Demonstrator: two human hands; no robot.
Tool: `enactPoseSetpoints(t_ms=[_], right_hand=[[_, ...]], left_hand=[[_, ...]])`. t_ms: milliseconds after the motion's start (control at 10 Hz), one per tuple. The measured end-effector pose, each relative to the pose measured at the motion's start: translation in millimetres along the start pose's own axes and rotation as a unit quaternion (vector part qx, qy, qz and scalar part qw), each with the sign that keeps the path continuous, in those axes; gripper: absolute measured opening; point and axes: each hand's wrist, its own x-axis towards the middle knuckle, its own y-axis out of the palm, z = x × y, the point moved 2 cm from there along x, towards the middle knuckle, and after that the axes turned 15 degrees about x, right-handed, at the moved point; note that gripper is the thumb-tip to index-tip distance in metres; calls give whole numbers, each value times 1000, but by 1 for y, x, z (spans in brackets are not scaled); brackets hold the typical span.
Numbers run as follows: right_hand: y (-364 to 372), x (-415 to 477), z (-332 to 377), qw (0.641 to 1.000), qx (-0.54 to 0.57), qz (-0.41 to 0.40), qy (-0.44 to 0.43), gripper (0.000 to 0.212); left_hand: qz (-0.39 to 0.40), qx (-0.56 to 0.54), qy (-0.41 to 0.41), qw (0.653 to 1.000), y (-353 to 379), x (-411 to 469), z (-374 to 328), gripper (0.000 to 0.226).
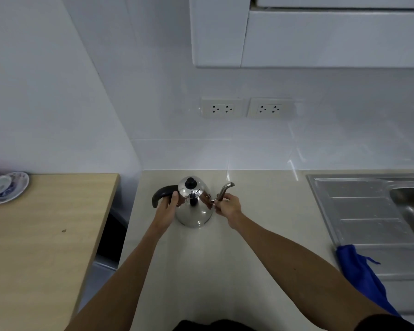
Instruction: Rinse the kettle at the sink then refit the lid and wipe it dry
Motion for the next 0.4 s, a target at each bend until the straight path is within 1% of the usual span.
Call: enactPoseSetpoints(t_ms=[100,200,300,400], right_hand=[[-5,-6,6,998,-63,4,0,39],[-18,-20,17,991,-132,19,-8,58],[-42,-35,20,969,-238,47,-40,62],[-75,-55,19,908,-407,70,-70,62]], left_hand=[[19,21,5,1000,0,-6,0,49],[17,47,7,999,-2,-17,4,56],[14,89,5,996,-1,-32,5,63],[14,115,40,992,2,-51,5,63]])
